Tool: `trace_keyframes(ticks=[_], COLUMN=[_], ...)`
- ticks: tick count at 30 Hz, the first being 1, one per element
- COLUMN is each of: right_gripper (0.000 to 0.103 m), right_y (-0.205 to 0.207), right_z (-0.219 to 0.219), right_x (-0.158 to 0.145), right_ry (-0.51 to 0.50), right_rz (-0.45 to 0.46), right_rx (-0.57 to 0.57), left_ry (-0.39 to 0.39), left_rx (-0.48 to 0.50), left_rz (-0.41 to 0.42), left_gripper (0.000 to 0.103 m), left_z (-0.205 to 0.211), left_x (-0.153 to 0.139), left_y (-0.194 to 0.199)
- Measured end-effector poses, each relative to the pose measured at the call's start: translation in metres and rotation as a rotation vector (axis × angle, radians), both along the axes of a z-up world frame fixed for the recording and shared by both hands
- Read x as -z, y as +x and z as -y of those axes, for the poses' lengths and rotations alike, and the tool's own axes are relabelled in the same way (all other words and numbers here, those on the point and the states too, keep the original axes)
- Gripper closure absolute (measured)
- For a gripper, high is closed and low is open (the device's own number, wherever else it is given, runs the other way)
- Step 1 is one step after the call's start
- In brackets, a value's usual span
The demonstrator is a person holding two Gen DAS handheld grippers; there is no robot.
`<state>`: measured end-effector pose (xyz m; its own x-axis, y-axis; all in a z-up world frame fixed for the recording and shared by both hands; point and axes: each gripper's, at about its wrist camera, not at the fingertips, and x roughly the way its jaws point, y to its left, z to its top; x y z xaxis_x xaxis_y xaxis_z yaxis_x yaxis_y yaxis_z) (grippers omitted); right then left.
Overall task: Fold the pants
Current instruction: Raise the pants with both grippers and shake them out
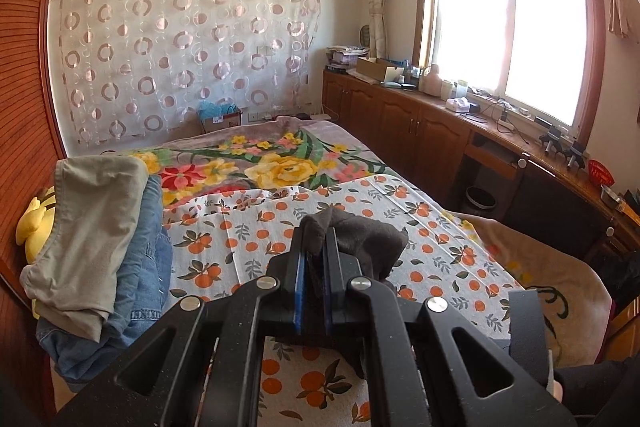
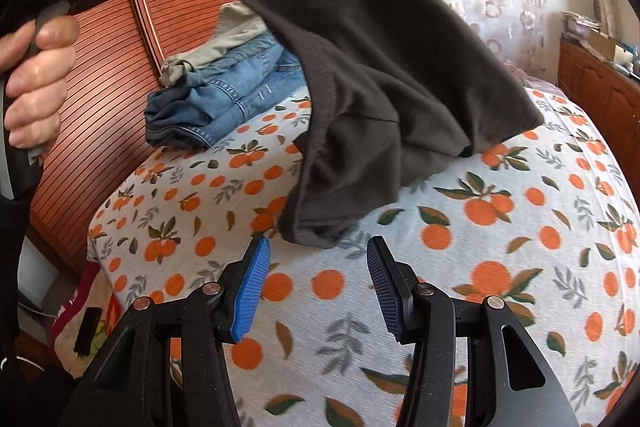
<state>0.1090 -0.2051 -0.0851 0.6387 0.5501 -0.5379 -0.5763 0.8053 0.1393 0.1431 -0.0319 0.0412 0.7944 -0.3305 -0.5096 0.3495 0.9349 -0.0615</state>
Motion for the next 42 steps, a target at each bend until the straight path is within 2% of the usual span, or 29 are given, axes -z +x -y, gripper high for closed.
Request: trace_keyframes(ticks=[2,3,4,5,7,8,9,14,20,25,29,31,33,38,42], right_gripper=[0.051,0.056,0.074,0.077,0.094,0.095,0.101,0.101,0.101,0.101,0.101,0.101,0.101,0.101,0.101], right_y=[0.003,0.006,0.008,0.009,0.008,0.008,0.008,0.002,-0.016,-0.039,-0.059,-0.066,-0.066,-0.042,-0.027], right_z=[-0.01,-0.015,-0.021,-0.021,-0.023,-0.022,-0.018,0.016,0.064,0.085,0.089,0.085,0.076,0.056,0.033], right_x=[0.001,0.003,0.004,0.004,0.004,0.002,-0.001,-0.034,-0.098,-0.151,-0.18,-0.182,-0.172,-0.116,-0.066], right_ry=[-0.006,-0.003,0.001,0.005,-0.006,-0.008,0.002,0.064,0.097,0.065,0.038,0.037,0.022,-0.006,-0.035], right_rz=[0.002,-0.001,-0.003,-0.003,0.018,0.021,0.028,0.09,0.24,0.372,0.449,0.456,0.435,0.296,0.161], right_rx=[0.002,0.007,0.003,-0.005,0.003,0.007,0.021,0.095,0.193,0.239,0.256,0.25,0.238,0.202,0.164], left_ry=[-0.006,-0.009,-0.012,-0.014,-0.016,-0.018,-0.02,-0.037,-0.052,-0.066,-0.08,-0.091,-0.099,-0.091,-0.113], left_rx=[-0.004,-0.006,-0.01,-0.012,-0.016,-0.018,-0.019,-0.016,0.005,0.04,0.054,0.052,0.041,-0.004,-0.041], left_rz=[0.006,0.01,0.012,0.012,0.011,0.014,0.019,0.058,0.129,0.188,0.213,0.204,0.178,0.044,-0.081], left_gripper=[0.095,0.095,0.095,0.095,0.095,0.095,0.096,0.096,0.097,0.097,0.097,0.097,0.097,0.097,0.097], left_z=[-0.003,-0.004,-0.006,-0.006,-0.009,-0.01,-0.012,-0.017,-0.011,-0.001,0.001,-0.003,-0.01,-0.022,-0.035], left_x=[-0.003,-0.004,-0.005,-0.006,-0.007,-0.009,-0.011,-0.033,-0.073,-0.103,-0.108,-0.102,-0.086,-0.016,0.044], left_y=[-0.001,-0.001,-0.002,-0.002,-0.004,-0.005,-0.007,-0.019,-0.033,-0.047,-0.056,-0.056,-0.052,-0.036,-0.03])
